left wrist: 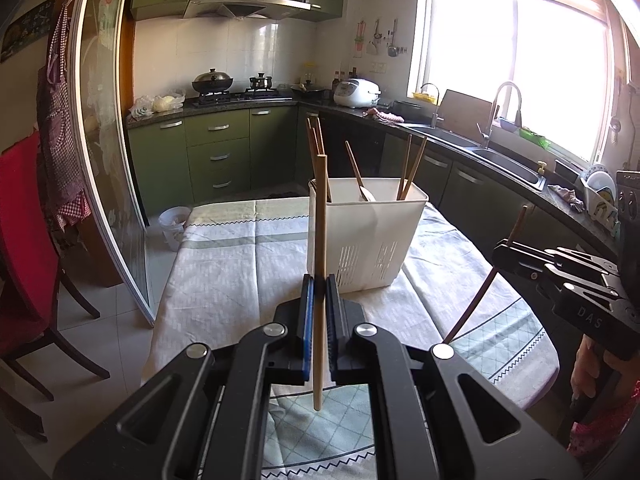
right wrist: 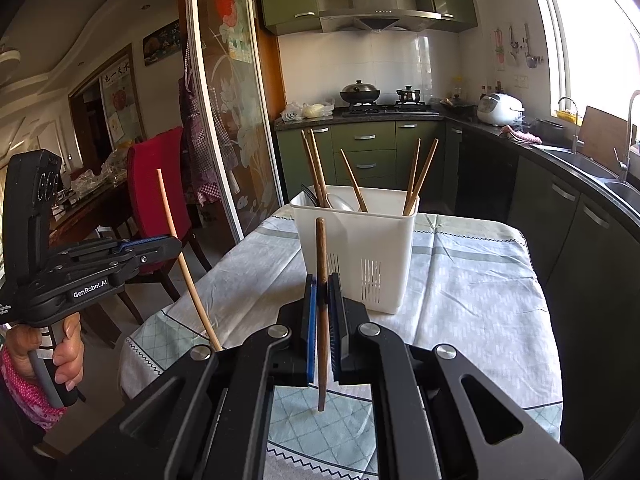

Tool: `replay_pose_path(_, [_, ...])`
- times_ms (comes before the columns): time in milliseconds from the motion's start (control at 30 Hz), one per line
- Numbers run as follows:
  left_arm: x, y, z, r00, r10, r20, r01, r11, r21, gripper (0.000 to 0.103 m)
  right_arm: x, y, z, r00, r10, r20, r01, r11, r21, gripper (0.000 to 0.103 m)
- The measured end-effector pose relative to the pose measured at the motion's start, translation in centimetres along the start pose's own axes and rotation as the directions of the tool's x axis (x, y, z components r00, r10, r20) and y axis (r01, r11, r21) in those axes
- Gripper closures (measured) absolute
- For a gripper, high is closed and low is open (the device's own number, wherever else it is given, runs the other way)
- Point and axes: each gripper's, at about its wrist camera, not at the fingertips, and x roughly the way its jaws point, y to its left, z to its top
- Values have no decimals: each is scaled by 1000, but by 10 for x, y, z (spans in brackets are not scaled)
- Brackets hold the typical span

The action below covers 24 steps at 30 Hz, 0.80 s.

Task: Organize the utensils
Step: 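Lower both chopsticks into the white holder and open both tools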

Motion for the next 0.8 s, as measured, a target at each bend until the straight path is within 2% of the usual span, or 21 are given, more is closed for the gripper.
replay_pose_path(267, [8, -8, 23, 999, -32, 22, 32, 999, 20, 97, -2, -5, 21, 1000, -5, 30, 5, 1000, -13, 97])
replay_pose_path(500, [4, -20, 72, 994, -91, 65, 89, 995, 38, 97, -23, -8, 75, 993, -5, 116, 10, 999, -43, 97])
replay_pose_path(600, [-5, -28, 100, 988, -98, 120, 91, 994, 66, 97, -32, -11, 104, 986, -9, 169, 17, 999, -46, 97])
replay_pose_path(800, [-15, -39, 157, 963, -58, 263, 34, 995, 93, 97, -35, -24, 163, 968, -6, 251, 14, 999, -29, 97])
